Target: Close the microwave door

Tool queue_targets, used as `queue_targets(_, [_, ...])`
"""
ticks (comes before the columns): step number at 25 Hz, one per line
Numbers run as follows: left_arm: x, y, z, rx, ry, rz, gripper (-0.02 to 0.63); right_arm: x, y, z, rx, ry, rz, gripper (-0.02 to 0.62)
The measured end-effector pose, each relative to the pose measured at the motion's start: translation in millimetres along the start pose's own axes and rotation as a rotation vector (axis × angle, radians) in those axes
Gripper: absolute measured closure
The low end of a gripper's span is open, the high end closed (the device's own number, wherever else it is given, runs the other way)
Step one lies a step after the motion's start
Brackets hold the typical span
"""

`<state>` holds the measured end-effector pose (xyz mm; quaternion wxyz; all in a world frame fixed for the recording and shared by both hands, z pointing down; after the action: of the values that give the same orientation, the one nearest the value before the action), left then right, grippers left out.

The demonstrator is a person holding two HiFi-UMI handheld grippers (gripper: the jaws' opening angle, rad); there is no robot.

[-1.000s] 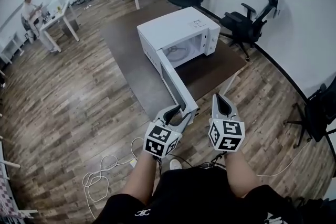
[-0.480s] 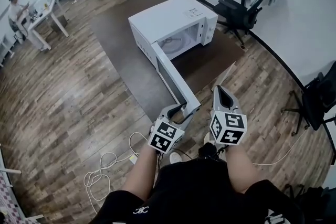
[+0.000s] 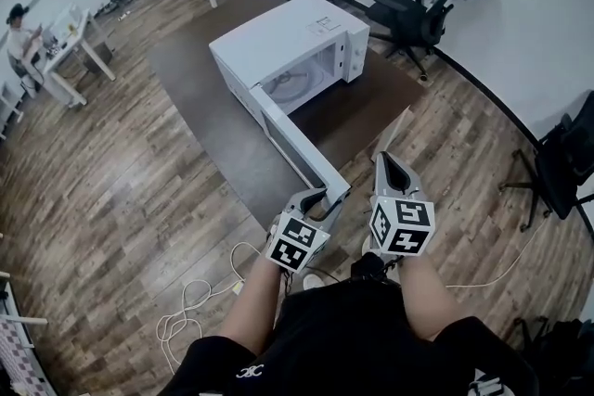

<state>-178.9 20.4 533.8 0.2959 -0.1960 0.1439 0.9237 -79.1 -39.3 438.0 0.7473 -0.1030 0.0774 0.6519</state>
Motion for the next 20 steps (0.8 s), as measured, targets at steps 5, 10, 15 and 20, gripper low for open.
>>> queue_targets(5, [-29,4,-14,0.015,-0.033,-0.028,0.456,-15,-17,-2,-0.003,0.001,0.009,0.586])
queue_targets(10, [-56,11,-27,0.031,-0.026,-0.037,0.459,-30,-38,-6,-0.007,0.005,0.017,0.586])
queue_targets(15, [-81,18,-41,0.057,-0.031,-0.044,0.462,-45,-66,-11,-0.017,0.007,0.033,0.586])
queue_targets(20, [-105,31,-58,0.079,-0.035,-0.055,0.462,-63,-90,-15,-0.024,0.014,0.042,0.586])
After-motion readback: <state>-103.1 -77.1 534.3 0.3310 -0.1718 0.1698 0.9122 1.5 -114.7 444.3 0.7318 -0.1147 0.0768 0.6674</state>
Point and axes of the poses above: the fingertips, and each gripper's own axes: x backward along the fingers, y to its left, z out of its underside, the point moved 2 cm from there along x, backward along the fingers, and after that the axes turned 11 degrees about z, right-handed, at the moved point
